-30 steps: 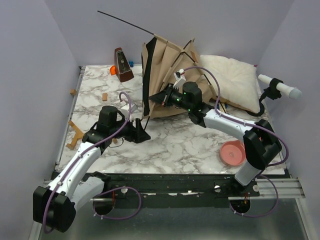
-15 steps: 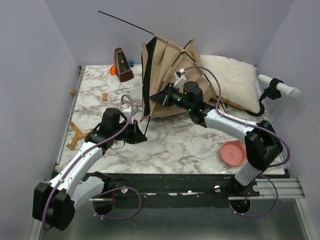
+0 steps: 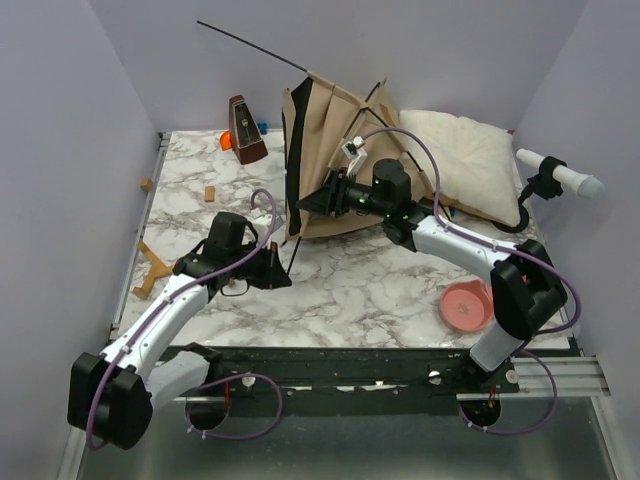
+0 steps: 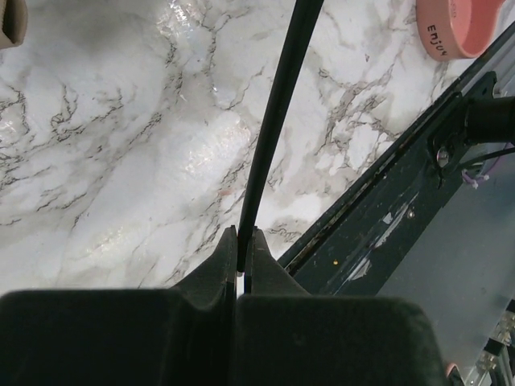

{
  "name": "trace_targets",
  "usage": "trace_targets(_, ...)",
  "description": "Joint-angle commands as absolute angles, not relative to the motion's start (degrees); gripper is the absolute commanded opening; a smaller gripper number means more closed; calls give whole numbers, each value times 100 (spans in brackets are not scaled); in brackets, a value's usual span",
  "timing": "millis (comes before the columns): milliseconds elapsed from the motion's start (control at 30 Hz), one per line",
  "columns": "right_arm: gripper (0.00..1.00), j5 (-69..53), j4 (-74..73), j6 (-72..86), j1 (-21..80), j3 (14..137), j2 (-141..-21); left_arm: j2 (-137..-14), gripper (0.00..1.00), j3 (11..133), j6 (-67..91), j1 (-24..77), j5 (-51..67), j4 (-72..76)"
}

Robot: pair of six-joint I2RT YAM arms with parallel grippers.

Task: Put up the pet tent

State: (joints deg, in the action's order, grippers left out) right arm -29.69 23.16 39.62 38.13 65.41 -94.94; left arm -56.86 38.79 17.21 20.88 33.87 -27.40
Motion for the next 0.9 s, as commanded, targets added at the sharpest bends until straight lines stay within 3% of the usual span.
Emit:
trace_targets(0,50,-3915,2123,3670,4026,6524,-9685,-6015,0,4550,1521,2065,3195,-2126)
trace_targets(867,52,-3620,2207,3481,4394,5648,-9849,-7281,0,6256,1775,2064,3253,-687)
